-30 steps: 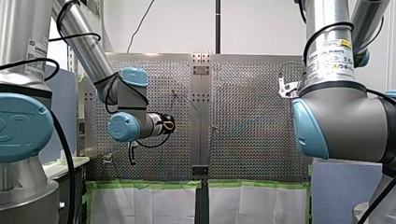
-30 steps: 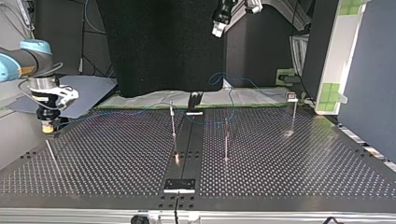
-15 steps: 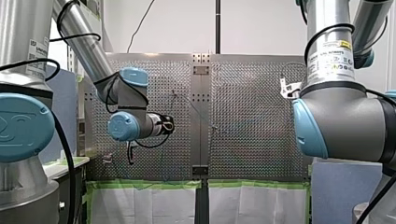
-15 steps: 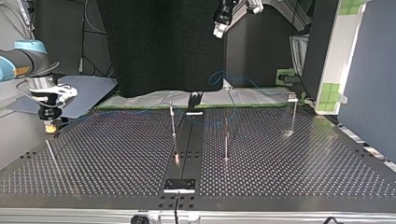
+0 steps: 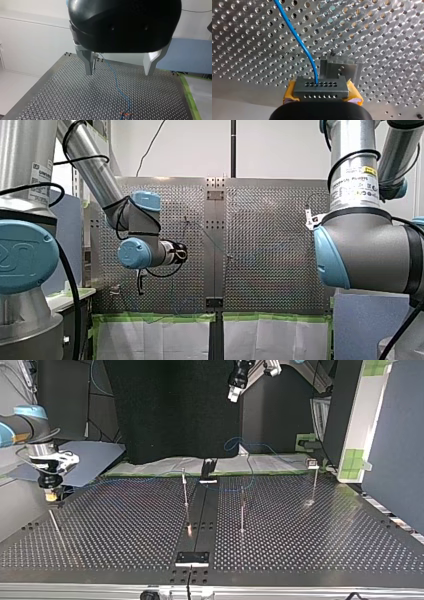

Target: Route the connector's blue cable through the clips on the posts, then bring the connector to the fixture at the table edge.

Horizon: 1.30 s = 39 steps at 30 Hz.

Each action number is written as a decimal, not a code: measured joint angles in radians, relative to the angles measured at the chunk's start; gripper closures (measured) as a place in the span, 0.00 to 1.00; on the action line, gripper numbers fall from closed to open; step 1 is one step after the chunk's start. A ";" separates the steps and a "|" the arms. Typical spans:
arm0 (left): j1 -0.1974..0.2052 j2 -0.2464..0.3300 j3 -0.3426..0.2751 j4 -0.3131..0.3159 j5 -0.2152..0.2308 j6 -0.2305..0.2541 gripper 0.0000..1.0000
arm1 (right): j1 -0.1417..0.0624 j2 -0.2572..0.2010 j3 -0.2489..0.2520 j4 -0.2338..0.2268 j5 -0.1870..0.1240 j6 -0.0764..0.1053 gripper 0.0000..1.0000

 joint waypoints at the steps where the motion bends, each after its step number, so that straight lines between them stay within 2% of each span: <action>1: 0.000 0.000 0.000 0.000 0.000 0.000 0.00 | -0.001 0.002 -0.002 -0.004 -0.002 0.001 1.00; 13: 0.003 0.000 0.000 -0.002 0.001 0.000 0.00 | 0.010 0.022 -0.036 -0.014 -0.017 0.007 1.00; 25: 0.006 0.000 0.000 -0.003 0.001 0.000 0.00 | 0.016 0.024 -0.043 -0.021 -0.026 0.011 1.00; 39: 0.007 0.000 0.000 -0.009 0.001 0.003 0.00 | 0.015 0.027 -0.044 -0.049 -0.049 0.036 1.00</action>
